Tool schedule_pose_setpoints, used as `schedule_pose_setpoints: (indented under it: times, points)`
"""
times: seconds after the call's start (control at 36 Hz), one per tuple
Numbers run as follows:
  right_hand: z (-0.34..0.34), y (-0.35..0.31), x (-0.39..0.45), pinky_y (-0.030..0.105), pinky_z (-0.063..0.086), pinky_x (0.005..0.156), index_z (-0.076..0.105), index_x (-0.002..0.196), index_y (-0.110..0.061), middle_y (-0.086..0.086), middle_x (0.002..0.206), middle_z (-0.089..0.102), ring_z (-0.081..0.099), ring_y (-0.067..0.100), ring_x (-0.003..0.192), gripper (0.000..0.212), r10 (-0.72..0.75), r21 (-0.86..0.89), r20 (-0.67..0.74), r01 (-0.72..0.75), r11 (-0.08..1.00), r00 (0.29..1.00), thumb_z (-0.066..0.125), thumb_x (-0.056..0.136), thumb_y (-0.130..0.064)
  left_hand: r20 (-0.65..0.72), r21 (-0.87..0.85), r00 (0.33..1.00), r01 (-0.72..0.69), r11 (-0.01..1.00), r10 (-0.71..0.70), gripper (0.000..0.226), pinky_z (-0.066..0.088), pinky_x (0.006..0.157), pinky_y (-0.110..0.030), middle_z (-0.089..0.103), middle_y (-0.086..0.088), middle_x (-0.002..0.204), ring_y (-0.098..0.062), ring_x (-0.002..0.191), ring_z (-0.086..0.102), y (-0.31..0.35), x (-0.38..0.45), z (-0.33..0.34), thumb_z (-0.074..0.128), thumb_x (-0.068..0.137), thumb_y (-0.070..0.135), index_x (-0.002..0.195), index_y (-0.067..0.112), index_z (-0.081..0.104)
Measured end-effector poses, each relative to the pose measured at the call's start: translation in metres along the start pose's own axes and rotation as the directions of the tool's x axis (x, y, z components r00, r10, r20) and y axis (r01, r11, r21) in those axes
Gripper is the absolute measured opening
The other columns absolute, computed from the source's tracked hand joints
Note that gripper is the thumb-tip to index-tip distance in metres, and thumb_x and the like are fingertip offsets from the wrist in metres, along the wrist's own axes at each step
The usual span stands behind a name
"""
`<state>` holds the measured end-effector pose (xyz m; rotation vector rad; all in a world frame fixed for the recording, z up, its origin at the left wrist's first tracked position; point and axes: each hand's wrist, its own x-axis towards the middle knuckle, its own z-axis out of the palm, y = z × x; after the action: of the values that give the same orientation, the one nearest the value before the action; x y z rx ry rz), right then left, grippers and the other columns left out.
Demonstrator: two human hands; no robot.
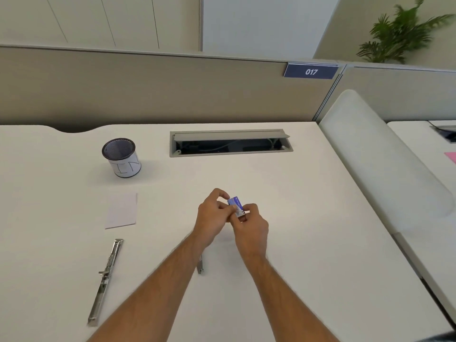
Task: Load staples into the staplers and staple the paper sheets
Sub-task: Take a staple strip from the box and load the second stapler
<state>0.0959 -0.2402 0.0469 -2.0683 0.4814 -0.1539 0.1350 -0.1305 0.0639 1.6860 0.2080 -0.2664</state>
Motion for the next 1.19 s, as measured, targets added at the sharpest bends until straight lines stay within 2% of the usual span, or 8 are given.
schedule_pose_setpoints:
  times: [0.11, 0.36, 0.58, 0.67, 0.83, 0.97, 1.11, 1.19]
  points:
    - [-0.004, -0.001, -0.007, 0.03, 0.055, 0.063, 0.059, 0.104, -0.025, -0.007, 0.083, 0.073, 0.069, 0.011, 0.073, 0.021, 0.013, 0.049, -0.004, -0.013, 0.999, 1.0, 0.067, 0.092, -0.04, 0.016, -0.055, 1.0, 0.016, 0.998, -0.015, 0.023, 0.063, 0.067, -0.03, 0.077, -0.005, 0.072, -0.017, 0.066, 0.075, 0.0, -0.003, -0.001, 0.079, 0.08, 0.009, 0.096, 0.017, 0.064]
    - [-0.005, -0.005, -0.023, 0.027, 0.053, 0.062, 0.066, 0.103, -0.023, -0.008, 0.078, 0.075, 0.068, 0.009, 0.069, 0.017, 0.036, 0.13, -0.01, -0.035, 0.991, 0.999, 0.07, 0.091, -0.033, 0.002, -0.063, 0.999, 0.048, 0.997, -0.048, 0.024, 0.062, 0.064, -0.03, 0.079, -0.01, 0.077, -0.022, 0.067, 0.076, 0.004, -0.008, -0.009, 0.081, 0.075, 0.002, 0.092, 0.011, 0.068]
    - [0.001, -0.007, -0.037, 0.044, 0.061, 0.073, 0.07, 0.091, -0.02, -0.005, 0.072, 0.073, 0.071, 0.02, 0.07, 0.004, 0.008, 0.201, -0.006, -0.006, 0.979, 1.0, 0.073, 0.089, -0.022, -0.033, -0.117, 0.993, 0.113, 0.987, -0.117, 0.019, 0.064, 0.064, -0.032, 0.077, -0.02, 0.091, -0.026, 0.074, 0.075, 0.003, -0.017, -0.015, 0.073, 0.084, -0.002, 0.095, 0.008, 0.061]
    - [0.0, -0.008, -0.04, 0.046, 0.06, 0.073, 0.066, 0.084, -0.027, -0.002, 0.071, 0.072, 0.071, 0.026, 0.071, 0.012, -0.005, 0.212, -0.001, 0.005, 0.977, 1.0, 0.074, 0.089, -0.02, -0.037, -0.153, 0.99, 0.132, 0.979, -0.14, 0.017, 0.064, 0.064, -0.033, 0.077, -0.019, 0.093, -0.026, 0.076, 0.076, 0.002, -0.019, -0.015, 0.07, 0.088, -0.001, 0.097, 0.009, 0.059]
    - [-0.007, -0.005, -0.042, 0.029, 0.059, 0.07, 0.071, 0.096, -0.022, -0.012, 0.073, 0.074, 0.074, 0.013, 0.071, 0.01, -0.017, 0.242, 0.009, 0.015, 0.97, 1.0, 0.075, 0.088, -0.017, -0.038, -0.195, 0.982, 0.173, 0.965, -0.183, 0.014, 0.06, 0.057, -0.029, 0.079, -0.014, 0.094, -0.029, 0.071, 0.079, 0.006, -0.02, -0.017, 0.064, 0.097, 0.008, 0.105, 0.013, 0.054]
    - [-0.01, -0.008, -0.044, 0.017, 0.054, 0.066, 0.065, 0.09, -0.035, -0.015, 0.075, 0.074, 0.073, 0.008, 0.071, 0.023, -0.054, 0.238, 0.011, 0.05, 0.97, 0.998, 0.076, 0.088, -0.015, -0.037, -0.204, 0.984, 0.166, 0.965, -0.177, 0.012, 0.054, 0.048, -0.021, 0.078, -0.018, 0.093, -0.025, 0.062, 0.077, 0.008, -0.024, -0.019, 0.059, 0.101, 0.011, 0.107, 0.016, 0.05]
    - [-0.015, -0.007, -0.045, 0.013, 0.051, 0.065, 0.064, 0.087, -0.042, -0.014, 0.075, 0.074, 0.073, 0.006, 0.072, 0.03, -0.066, 0.247, 0.028, 0.057, 0.967, 0.997, 0.076, 0.087, -0.014, -0.013, -0.231, 0.986, 0.161, 0.96, -0.168, 0.012, 0.063, 0.061, -0.033, 0.076, -0.022, 0.096, -0.031, 0.067, 0.078, 0.007, -0.025, -0.02, 0.053, 0.103, 0.01, 0.113, 0.014, 0.046]
    - [-0.018, -0.007, -0.046, 0.018, 0.054, 0.07, 0.067, 0.105, -0.035, -0.011, 0.082, 0.075, 0.073, 0.005, 0.079, 0.027, -0.05, 0.251, 0.065, 0.033, 0.967, 0.997, 0.075, 0.087, -0.017, -0.015, -0.235, 0.987, 0.154, 0.96, -0.162, 0.013, 0.065, 0.066, -0.037, 0.077, -0.021, 0.095, -0.033, 0.072, 0.079, 0.007, -0.025, -0.02, 0.052, 0.104, 0.009, 0.114, 0.013, 0.045]
